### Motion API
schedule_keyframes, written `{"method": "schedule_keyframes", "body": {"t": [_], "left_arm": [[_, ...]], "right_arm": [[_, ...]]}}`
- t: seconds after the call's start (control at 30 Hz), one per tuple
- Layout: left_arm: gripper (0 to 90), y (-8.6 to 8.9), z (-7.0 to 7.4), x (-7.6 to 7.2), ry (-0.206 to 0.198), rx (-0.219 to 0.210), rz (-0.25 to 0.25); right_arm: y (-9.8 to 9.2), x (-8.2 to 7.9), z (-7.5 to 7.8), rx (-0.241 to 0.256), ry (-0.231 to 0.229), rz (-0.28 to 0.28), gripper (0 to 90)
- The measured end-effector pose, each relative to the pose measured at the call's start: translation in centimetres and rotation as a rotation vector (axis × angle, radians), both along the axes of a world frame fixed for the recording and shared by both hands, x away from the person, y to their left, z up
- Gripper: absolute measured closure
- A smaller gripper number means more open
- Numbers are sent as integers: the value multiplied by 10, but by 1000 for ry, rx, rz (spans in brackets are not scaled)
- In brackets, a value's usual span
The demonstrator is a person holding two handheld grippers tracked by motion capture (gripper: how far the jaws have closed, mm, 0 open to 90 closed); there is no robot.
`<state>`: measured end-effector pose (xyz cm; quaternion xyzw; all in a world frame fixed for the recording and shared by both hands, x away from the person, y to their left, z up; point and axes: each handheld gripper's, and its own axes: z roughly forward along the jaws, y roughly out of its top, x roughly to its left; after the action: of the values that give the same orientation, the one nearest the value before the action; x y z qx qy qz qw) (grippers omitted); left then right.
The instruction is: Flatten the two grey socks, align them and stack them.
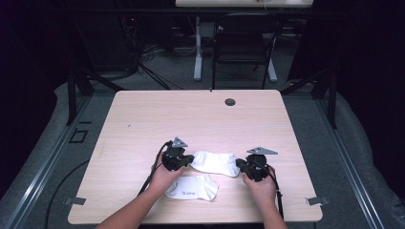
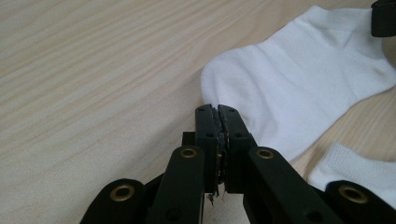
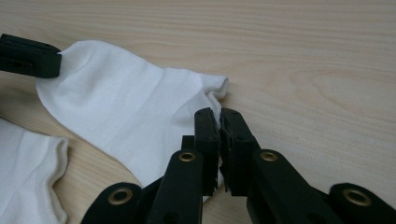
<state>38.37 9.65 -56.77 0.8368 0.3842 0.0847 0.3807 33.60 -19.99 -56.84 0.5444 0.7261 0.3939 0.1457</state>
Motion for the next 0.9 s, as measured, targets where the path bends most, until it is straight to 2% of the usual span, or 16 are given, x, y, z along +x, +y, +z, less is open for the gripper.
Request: {"method": "schedule_keyframes", "body": {"t": [0.3,0.9], "left_arm": [[879,6,8,-2,-14,-33,15],[878,18,26,-12,-34,-55,3]], "right_arm": [[1,-3,8,25,-25,15,863],[11,-13,28,44,-76,63,864]]}}
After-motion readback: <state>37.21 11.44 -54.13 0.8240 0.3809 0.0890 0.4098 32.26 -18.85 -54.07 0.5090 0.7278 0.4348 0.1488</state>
